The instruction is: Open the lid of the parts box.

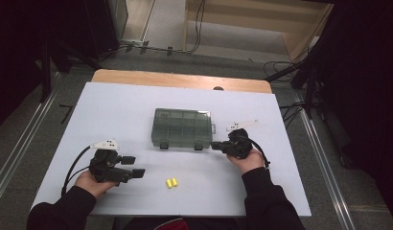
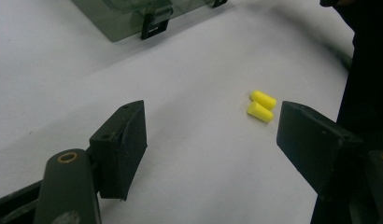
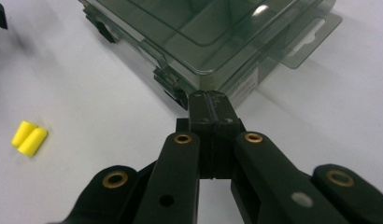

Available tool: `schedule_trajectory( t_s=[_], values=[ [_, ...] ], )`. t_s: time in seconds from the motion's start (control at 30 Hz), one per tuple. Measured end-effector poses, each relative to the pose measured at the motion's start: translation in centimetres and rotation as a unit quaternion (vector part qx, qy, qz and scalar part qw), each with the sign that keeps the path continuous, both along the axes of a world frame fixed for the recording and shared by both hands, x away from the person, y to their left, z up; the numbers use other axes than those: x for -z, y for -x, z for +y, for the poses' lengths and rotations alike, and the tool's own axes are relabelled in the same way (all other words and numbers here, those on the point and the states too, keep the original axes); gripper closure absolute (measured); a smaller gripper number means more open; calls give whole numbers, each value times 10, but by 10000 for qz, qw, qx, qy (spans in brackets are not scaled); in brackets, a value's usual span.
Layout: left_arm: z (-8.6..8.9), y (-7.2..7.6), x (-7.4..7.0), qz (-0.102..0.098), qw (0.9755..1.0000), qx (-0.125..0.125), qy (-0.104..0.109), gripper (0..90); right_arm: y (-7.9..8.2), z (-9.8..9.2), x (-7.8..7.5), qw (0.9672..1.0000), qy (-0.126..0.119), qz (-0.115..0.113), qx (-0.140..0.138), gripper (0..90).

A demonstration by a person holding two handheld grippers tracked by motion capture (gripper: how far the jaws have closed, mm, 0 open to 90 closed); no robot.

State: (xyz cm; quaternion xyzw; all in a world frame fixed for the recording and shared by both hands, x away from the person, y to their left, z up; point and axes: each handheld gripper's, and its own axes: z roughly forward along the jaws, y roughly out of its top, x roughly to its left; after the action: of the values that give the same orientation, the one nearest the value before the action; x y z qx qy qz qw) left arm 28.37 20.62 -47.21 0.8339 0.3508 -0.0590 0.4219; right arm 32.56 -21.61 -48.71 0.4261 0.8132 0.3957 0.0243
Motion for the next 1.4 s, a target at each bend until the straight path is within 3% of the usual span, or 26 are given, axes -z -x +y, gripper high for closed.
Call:
schedule_trajectory(
  t_s=[0.6,0.87,1.4],
  values=[
    [0,0,0,-10,10000,1,33,248,-4,1,-15,9997,-73,-248,16,872],
    [0,0,0,-6,10000,-24,35,248,-9,2,-22,9998,-85,-189,40,873],
    [0,-2,1,6,10000,-38,24,248,-18,0,-38,9992,-168,-347,103,873]
  ],
)
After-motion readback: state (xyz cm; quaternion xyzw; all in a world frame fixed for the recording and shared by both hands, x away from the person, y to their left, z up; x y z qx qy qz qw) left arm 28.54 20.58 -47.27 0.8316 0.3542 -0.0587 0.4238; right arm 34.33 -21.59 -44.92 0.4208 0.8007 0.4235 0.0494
